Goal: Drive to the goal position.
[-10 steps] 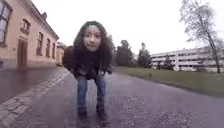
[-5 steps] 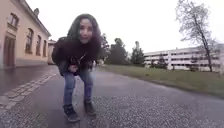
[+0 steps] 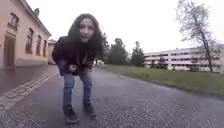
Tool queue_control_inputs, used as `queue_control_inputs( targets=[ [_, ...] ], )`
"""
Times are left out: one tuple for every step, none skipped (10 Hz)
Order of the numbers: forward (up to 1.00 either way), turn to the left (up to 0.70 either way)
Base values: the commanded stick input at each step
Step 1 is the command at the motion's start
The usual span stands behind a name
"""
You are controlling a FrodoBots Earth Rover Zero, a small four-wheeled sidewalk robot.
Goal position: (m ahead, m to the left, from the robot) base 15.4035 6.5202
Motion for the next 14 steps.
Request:
queue_control_inputs(
  targets=[
    [1.00,0.00],
    [1.00,0.00],
    [1.00,0.00],
    [1.00,0.00],
    [1.00,-0.01],
    [1.00,-0.12],
    [1.00,-0.27],
    [1.00,-0.40],
    [1.00,-0.40],
    [1.00,-0.40],
    [1.00,-0.40],
    [1.00,-0.40],
    [1.00,-0.40],
    [1.00,-0.13]
  ],
)
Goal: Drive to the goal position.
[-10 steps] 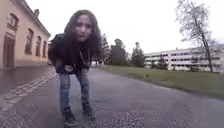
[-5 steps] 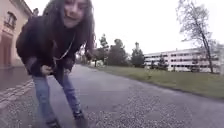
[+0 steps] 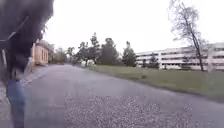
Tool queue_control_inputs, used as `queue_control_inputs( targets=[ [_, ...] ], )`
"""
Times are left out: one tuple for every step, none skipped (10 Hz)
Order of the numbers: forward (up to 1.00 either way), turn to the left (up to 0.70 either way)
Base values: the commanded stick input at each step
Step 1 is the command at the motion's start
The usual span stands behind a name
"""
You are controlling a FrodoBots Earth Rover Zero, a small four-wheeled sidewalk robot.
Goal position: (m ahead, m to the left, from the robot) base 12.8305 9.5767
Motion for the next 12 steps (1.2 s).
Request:
queue_control_inputs(
  targets=[
    [1.00,0.00],
    [1.00,0.00],
    [1.00,0.00],
    [1.00,0.06],
    [1.00,0.29],
    [1.00,0.40],
    [1.00,0.40],
    [1.00,0.40],
    [1.00,0.40],
    [1.00,0.40],
    [1.00,0.40],
    [1.00,0.40]
  ],
)
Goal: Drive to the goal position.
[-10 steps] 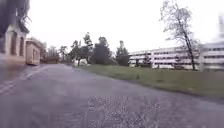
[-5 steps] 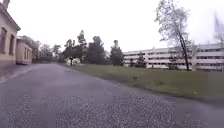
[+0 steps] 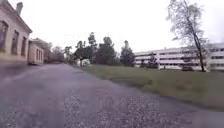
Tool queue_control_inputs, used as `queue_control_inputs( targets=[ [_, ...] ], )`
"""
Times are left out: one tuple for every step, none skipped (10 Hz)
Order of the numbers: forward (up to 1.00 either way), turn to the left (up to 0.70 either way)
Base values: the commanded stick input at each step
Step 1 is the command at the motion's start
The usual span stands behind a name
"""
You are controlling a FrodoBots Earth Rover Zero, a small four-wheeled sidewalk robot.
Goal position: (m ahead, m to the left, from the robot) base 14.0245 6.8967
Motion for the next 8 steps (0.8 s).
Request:
queue_control_inputs(
  targets=[
    [1.00,0.40],
    [1.00,0.40],
    [1.00,0.40],
    [1.00,0.40],
    [1.00,0.40],
    [1.00,0.40],
    [1.00,0.40],
    [1.00,0.08]
  ],
)
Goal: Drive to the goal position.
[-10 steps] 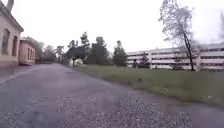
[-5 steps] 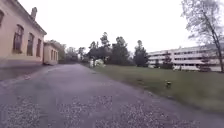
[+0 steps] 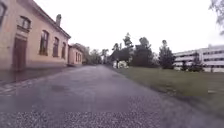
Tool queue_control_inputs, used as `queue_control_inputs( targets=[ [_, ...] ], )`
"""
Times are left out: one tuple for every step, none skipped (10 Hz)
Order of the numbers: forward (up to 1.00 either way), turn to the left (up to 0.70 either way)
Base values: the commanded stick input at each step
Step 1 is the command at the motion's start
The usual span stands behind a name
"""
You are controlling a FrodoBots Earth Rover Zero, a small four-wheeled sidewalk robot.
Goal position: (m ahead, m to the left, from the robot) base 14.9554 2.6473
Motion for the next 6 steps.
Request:
queue_control_inputs(
  targets=[
    [1.00,0.00],
    [1.00,0.00],
    [1.00,0.00],
    [1.00,0.00],
    [1.00,0.00],
    [1.00,0.00]
  ],
)
